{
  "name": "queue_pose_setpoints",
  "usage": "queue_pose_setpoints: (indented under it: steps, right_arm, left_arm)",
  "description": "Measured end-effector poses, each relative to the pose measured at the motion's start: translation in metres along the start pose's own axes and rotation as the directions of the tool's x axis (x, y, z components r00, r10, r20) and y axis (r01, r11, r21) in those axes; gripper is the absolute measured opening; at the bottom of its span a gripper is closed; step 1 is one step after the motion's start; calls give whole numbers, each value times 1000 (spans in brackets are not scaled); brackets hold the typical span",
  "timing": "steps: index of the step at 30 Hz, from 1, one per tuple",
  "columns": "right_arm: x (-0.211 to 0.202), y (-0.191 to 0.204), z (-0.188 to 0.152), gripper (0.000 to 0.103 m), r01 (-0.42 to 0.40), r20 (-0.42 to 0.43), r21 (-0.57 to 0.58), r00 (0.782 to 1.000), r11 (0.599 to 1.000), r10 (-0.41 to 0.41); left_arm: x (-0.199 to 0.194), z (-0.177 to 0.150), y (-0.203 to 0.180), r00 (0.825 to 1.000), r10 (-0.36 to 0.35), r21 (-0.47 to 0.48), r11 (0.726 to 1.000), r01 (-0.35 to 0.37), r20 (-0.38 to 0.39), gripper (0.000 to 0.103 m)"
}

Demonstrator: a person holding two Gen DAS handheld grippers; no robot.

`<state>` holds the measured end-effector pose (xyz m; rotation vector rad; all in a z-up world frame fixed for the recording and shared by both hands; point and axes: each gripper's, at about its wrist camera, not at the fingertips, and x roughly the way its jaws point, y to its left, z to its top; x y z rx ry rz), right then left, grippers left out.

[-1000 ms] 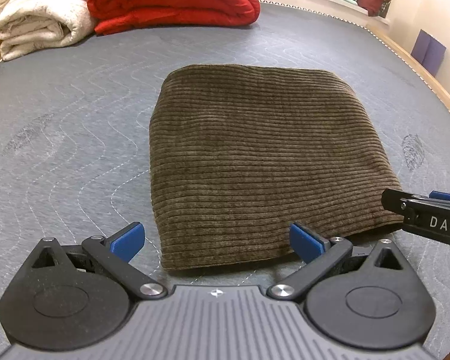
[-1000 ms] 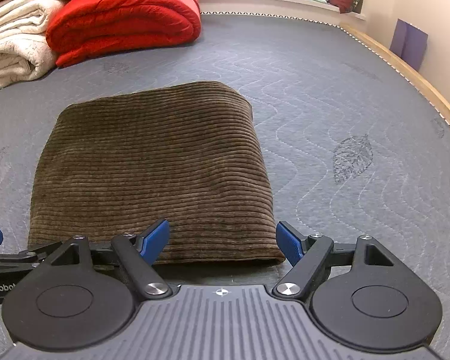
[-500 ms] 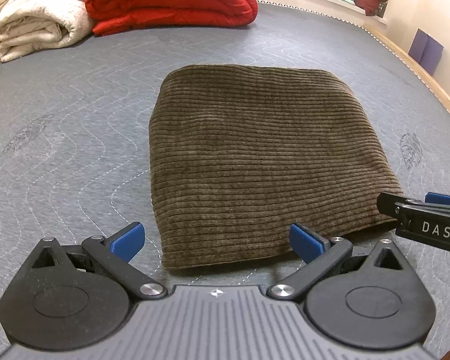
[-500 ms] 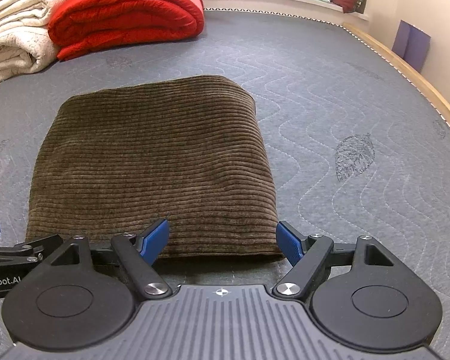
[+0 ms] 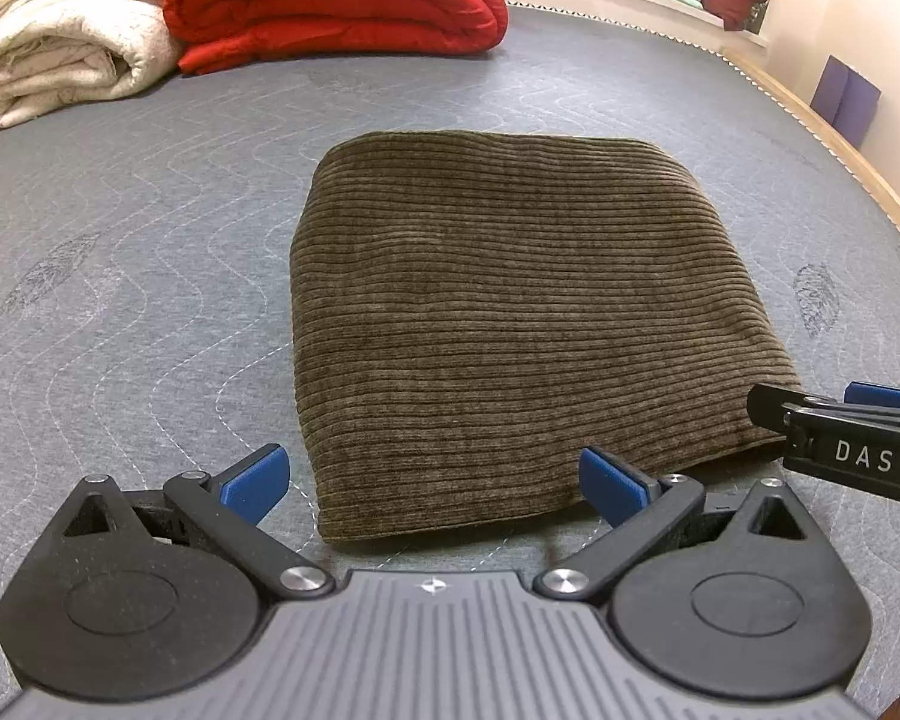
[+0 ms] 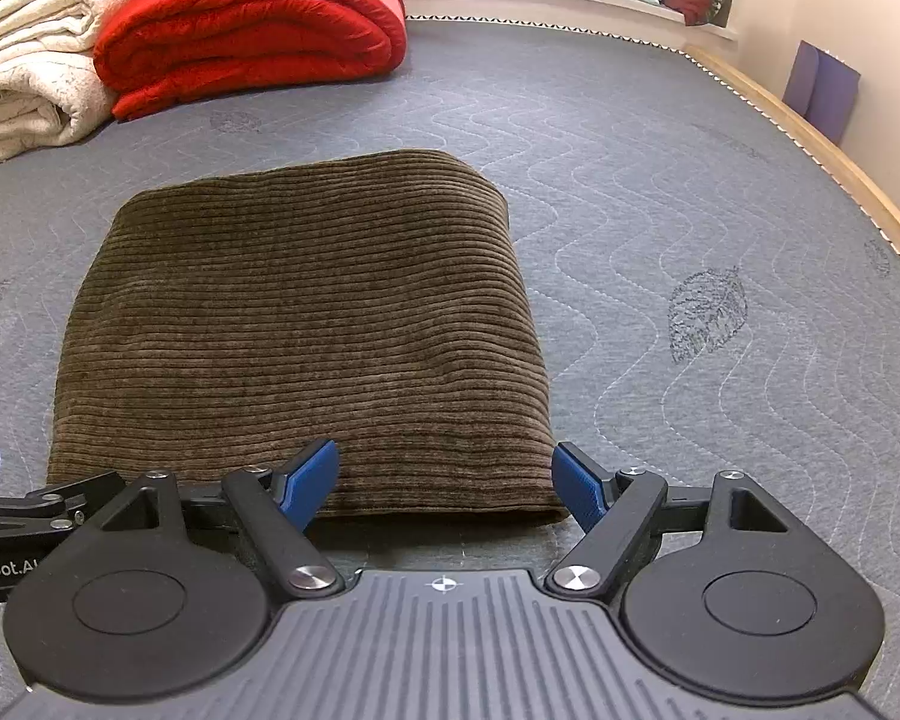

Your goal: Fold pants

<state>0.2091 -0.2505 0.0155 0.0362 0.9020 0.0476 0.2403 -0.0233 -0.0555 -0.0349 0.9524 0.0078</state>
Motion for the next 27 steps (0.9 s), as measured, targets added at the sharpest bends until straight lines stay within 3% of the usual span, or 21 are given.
queue_pose_setpoints:
  steps: [27]
  right_arm:
    - [1, -1, 0, 80, 1, -3, -2, 1000, 1000, -1]
  left_arm:
    - [-2, 0, 0, 1000, -10, 18, 1000, 10, 18, 103]
